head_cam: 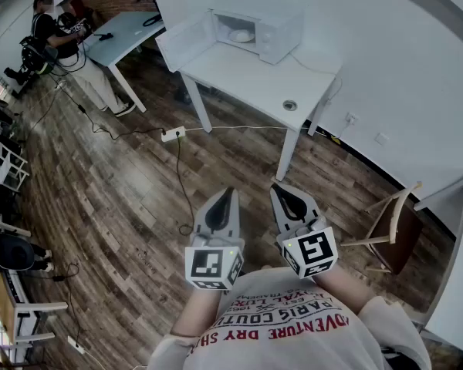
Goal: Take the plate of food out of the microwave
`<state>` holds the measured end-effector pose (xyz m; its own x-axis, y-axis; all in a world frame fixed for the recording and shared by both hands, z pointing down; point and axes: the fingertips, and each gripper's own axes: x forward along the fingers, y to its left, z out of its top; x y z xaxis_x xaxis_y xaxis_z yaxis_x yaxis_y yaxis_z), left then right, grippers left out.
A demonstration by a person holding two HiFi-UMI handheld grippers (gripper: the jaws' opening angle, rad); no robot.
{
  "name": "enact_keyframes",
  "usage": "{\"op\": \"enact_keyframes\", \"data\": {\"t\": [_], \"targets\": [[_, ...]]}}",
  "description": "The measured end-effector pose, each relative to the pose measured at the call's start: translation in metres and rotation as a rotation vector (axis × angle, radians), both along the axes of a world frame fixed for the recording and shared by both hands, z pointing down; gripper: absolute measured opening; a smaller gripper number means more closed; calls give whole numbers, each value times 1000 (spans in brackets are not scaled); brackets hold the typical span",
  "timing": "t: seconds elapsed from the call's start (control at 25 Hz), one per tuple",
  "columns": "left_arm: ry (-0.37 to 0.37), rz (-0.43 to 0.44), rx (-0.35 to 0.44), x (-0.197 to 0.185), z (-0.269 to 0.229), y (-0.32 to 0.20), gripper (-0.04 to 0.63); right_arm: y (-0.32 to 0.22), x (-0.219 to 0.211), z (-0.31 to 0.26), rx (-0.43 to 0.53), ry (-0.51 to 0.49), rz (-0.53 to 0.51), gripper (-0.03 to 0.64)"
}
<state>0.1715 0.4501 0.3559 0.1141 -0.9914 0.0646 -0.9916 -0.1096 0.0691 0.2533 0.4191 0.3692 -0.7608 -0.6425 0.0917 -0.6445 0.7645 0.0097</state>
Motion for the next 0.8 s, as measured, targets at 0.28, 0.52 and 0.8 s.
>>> {"op": "enact_keyframes", "data": {"t": [0.28,0.52,0.8], "targets": [[27,21,-15,0,3,-5,5,-4,-1,1,-1,-5,0,5],[69,38,-14,3,7,-7,5,-4,2,4,-29,-30,-4,5],[107,50,-4,2,11,-20,5,-13,-1,14,-45,-14,-4,5]]}}
